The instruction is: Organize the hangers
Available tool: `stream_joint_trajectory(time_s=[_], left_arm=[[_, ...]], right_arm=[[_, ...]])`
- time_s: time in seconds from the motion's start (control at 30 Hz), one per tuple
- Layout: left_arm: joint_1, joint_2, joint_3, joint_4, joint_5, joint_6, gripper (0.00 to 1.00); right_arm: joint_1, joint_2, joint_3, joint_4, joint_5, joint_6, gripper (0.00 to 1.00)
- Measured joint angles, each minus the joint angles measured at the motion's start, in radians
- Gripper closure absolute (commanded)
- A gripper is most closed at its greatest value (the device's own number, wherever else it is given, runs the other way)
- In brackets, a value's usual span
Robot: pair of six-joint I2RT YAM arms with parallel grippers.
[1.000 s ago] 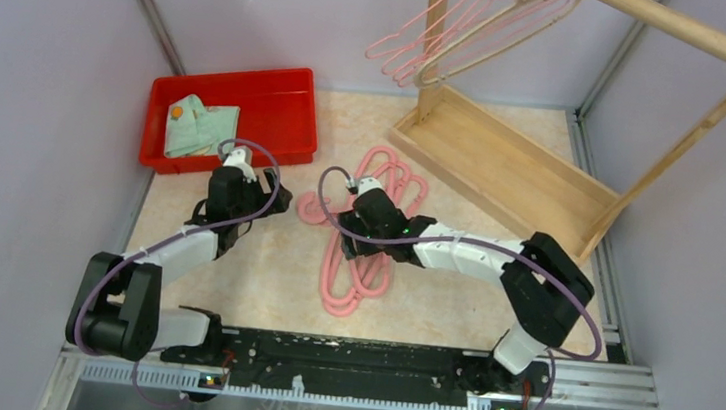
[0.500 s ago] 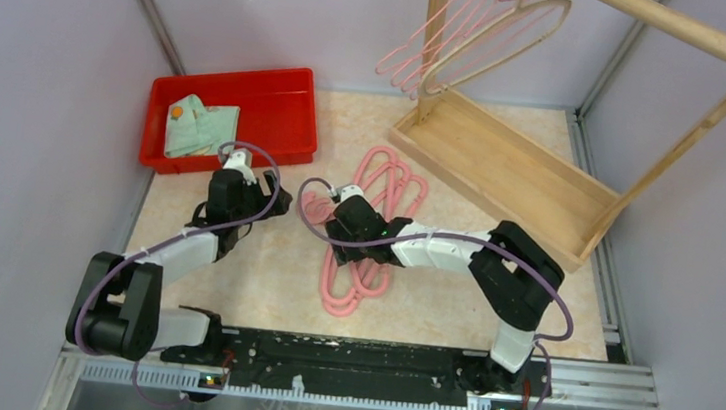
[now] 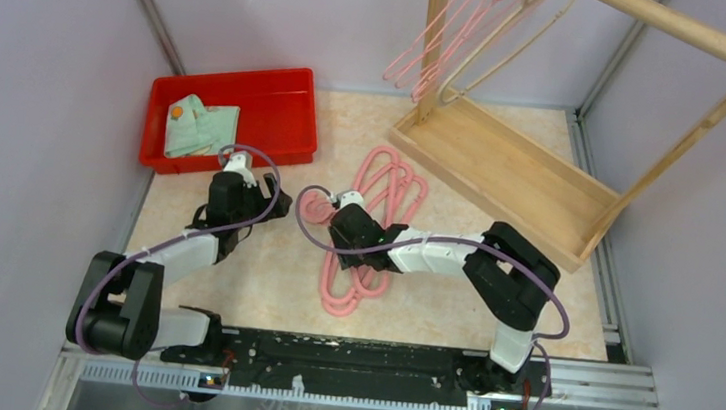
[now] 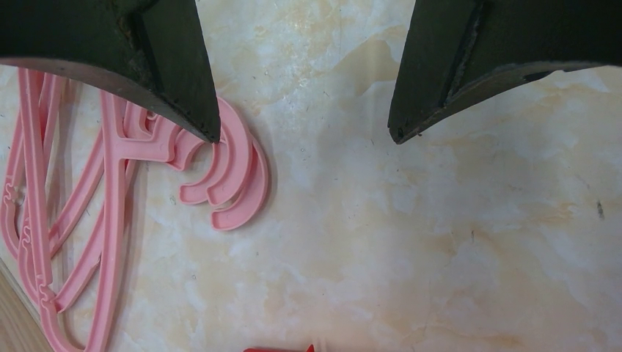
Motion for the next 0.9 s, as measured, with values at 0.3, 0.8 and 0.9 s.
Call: stream_joint_trajectory(time_s=[0.3, 0.8, 0.9], left_arm=[[0.000, 0.000, -0.010, 0.003, 0.000, 0.000, 0.10], [0.000, -0.036, -0.011, -0.010, -0.019, 0.001, 0.10], [0.000, -0.037, -0.011, -0.013, -0.020, 0.000, 0.10]], right_arm=[[0.008, -0.011, -0.030, 0.032, 0.057, 0.023, 0.73], [0.010, -0.385, -0.108, -0.107, 0.111, 0.031, 0.99], [0.001, -0.474, -0.129, -0.116, 0.124, 0.031, 0.99]])
